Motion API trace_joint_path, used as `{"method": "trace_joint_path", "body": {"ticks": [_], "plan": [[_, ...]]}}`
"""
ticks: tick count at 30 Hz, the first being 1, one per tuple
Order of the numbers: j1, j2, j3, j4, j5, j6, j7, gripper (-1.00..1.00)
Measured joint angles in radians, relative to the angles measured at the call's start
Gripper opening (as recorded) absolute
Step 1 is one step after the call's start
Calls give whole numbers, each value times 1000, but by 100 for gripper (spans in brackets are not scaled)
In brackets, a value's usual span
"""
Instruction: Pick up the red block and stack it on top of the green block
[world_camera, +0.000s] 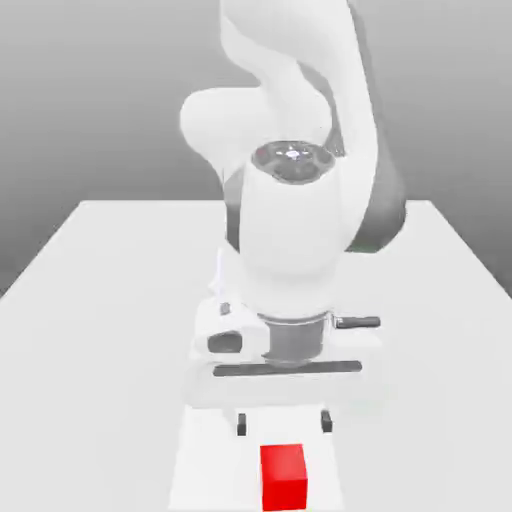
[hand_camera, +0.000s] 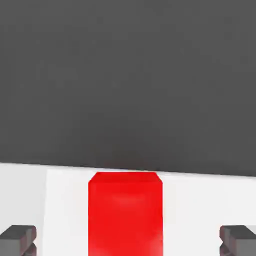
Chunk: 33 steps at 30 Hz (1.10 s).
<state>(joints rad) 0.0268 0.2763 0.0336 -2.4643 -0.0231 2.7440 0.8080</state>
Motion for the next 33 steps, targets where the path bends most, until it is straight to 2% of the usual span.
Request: {"method": "trace_joint_path", "body": {"ticks": [2,3,10,15,22,33], "plan": [[4,73,-5,10,-6,60,4,0],[6,100,-7,14,-8,83,6,-100],[5,103,-7,14,-9,85,7,-100],[0,-52,5,-13,3,-42,-10,-100],[75,-237,100,-178,-10,-64,-281,-100],[325,-524,129,-453,99,-73,-837,-100]]}}
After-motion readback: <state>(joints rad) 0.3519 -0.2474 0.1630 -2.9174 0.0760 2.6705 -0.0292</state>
